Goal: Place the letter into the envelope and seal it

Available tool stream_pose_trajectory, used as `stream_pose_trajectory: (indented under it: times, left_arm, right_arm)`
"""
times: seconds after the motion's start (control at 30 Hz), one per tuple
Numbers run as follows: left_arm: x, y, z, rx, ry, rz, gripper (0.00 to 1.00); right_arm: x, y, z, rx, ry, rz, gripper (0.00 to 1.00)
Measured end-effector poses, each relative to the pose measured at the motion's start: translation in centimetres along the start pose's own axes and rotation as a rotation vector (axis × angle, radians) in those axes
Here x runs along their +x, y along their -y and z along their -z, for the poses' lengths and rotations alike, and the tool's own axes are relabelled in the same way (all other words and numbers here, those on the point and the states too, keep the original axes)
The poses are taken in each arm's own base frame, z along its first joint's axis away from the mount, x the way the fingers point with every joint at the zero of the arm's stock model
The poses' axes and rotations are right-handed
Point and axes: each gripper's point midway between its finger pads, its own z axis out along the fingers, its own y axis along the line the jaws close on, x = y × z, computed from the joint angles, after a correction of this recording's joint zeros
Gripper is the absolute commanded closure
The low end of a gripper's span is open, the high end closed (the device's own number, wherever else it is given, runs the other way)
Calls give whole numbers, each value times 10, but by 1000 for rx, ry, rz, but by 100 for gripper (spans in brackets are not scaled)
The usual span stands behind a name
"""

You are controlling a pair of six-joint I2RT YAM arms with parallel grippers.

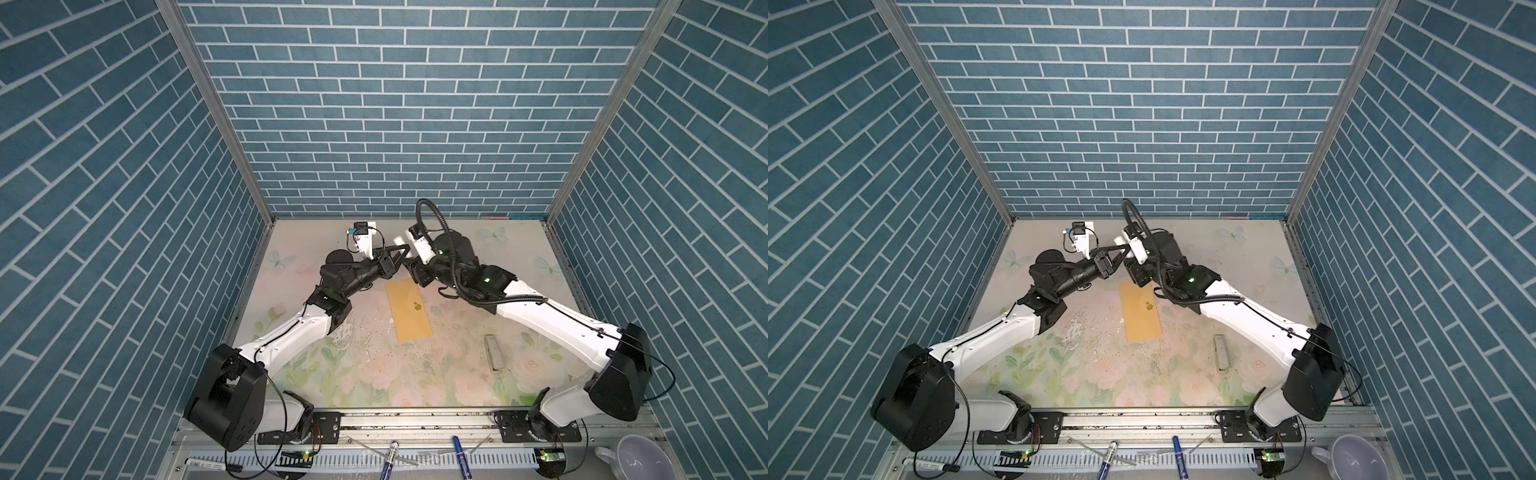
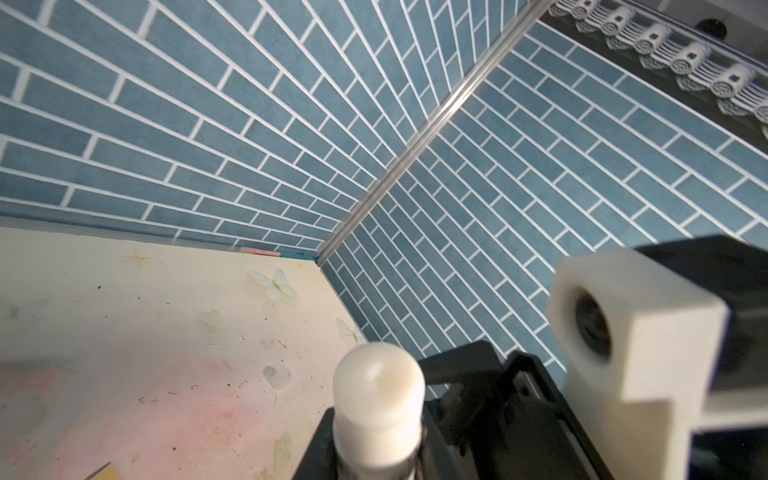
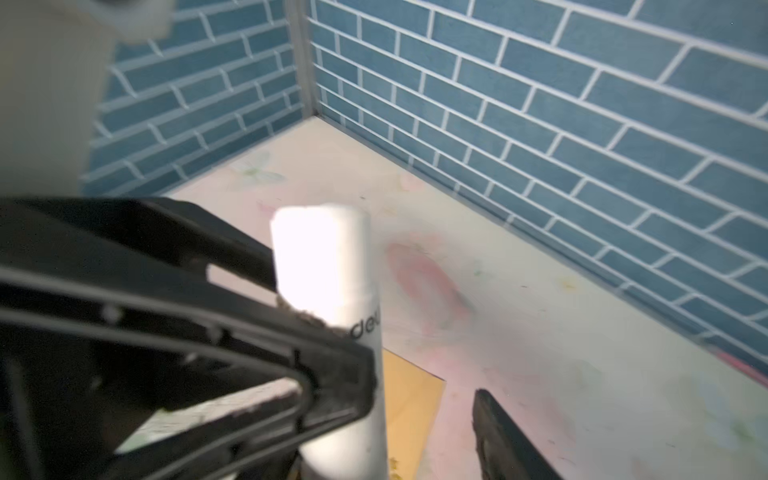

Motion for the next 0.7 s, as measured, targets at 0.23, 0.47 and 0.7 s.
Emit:
stream_pose_trajectory:
  times: [0.23,0.47,0.7]
  left_arm:
    - [-2,12,0,42,-19,-2,100]
    - [0,15,1,64,-36,16,100]
    - [-2,19,1,82,-33,21,100]
  right_arm:
    - [0,0,26,-317,60,-165,25]
    - [9,-12,34,-581,56,-298,31]
    - [8,-23,31,-700,55,-351,54]
